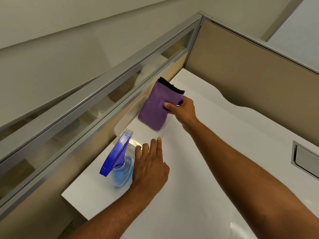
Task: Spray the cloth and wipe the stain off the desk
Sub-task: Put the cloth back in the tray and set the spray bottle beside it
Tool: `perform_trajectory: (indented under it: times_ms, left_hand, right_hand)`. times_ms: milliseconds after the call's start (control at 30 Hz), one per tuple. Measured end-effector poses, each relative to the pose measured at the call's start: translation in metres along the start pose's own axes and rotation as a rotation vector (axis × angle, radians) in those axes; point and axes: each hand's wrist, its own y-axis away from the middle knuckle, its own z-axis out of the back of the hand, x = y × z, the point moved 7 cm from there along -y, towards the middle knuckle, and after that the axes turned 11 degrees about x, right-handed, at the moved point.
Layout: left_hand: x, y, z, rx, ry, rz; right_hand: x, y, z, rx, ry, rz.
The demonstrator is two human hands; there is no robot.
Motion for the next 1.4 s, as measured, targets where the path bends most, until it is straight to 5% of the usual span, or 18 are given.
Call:
perform_trajectory:
  times_ms: [300,467,700,833,1000,1267,1400]
  left_hand:
    - [0.010,0.000,0.001,0.021,-0.028,-0.031]
    - [0.009,-0.001,0.001,0.029,-0.048,-0.039]
    - [0.011,-0.002,0.002,0.042,-0.061,-0.018]
    - [0.001,0.012,0.014,-0.023,-0.015,-0.044]
    - [-0.012,0.068,0.027,-0.200,0.294,-0.360]
    - [0.041,0.138,0.016,-0.618,0.236,-0.377]
    - [0.075,0.154,0.026,-0.820,0.331,-0.242]
  right_hand:
    - [-0.003,-0.009,-0.005,0.101,-0.135,-0.058]
    - [0.003,-0.014,0.012,-0.091,0.372,-0.013]
    - [-0.020,-0.015,0.020,0.076,0.187,-0.263]
    - [-0.019,0.004,0.023,0.032,0.114,-0.320]
    - [-0.001,0.077,0.008,-0.145,0.287,-0.016]
    - [0.013,0.177,-0.101,0.643,0.465,0.308]
    - [0.018,0.172,-0.122,0.784,0.608,0.372]
